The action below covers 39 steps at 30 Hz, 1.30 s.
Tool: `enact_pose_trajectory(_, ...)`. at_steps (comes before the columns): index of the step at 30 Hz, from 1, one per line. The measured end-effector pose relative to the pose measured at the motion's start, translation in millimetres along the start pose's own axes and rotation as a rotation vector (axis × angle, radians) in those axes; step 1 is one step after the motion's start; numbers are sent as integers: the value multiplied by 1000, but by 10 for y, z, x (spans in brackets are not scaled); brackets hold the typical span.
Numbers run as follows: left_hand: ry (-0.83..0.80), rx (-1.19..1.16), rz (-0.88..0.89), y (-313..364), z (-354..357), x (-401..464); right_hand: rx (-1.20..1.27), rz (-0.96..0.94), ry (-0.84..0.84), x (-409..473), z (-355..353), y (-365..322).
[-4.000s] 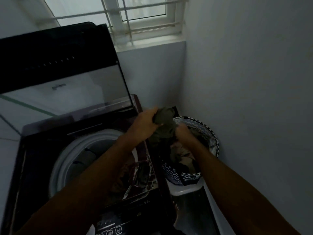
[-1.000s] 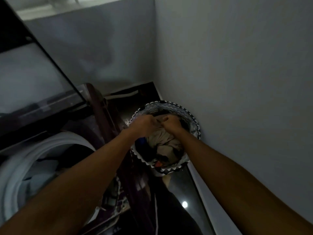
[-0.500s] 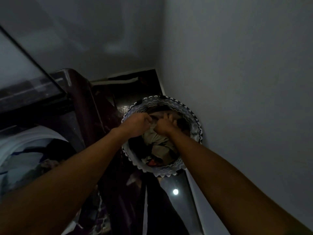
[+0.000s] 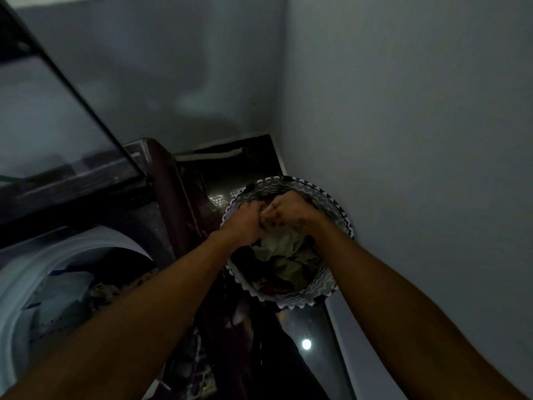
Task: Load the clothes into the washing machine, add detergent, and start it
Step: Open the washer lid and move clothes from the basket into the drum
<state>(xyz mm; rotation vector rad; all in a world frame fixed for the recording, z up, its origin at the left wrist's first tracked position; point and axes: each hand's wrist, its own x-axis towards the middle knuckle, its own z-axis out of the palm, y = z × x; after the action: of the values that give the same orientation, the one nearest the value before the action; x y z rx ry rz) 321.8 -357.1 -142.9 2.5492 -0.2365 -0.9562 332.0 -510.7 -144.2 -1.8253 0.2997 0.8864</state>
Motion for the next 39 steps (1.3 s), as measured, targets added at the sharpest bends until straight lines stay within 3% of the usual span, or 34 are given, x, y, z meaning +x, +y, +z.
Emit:
enact_pose_trajectory(2,-34,-67,5,86,-72,-109,139,-30,-94,-133,-20,-82)
enact_pose_trajectory(5,111,-242,0,128,-176,-231,403,-69,-144,-284,-59,-165)
enact_pose_trajectory(8,234,-215,39,223,-395,-402,587,-85,-82,-333,-170,-184)
enact_pose_trajectory(11,241,-188,77,341,-635,-591,135,-156,-31,-381,-258,-143)
enact_pose_trajectory(13,294,-183,97,423,-773,-732,-227,-216,-151,-535,-230,-180)
enact_pose_trajectory(15,324,-154,143,496,-894,-845,-366,-271,-223,-677,-108,-221)
enact_pose_trajectory(18,340,-176,240,519,-1036,-1023,-119,-319,-203,-891,37,-324)
enact_pose_trajectory(20,435,-223,338,457,-1109,-1148,69,-307,-157,-958,130,-424)
enact_pose_trajectory(22,494,-279,423,316,-1106,-1278,158,-235,-32,-1035,231,-579)
enact_pose_trajectory(27,490,-238,449,-113,-897,-1646,490,-130,76,-1168,389,-958)
enact_pose_trajectory(32,587,-677,463,-172,-929,-1985,540,-168,-63,-1414,717,-1453)
enact_pose_trajectory(36,734,-461,408,-486,-1103,-2217,552,-189,-156,-1481,1063,-1715)
enact_pose_trajectory(39,810,-377,405,-733,-1179,-2413,596,-215,-324,-1480,1263,-1804)
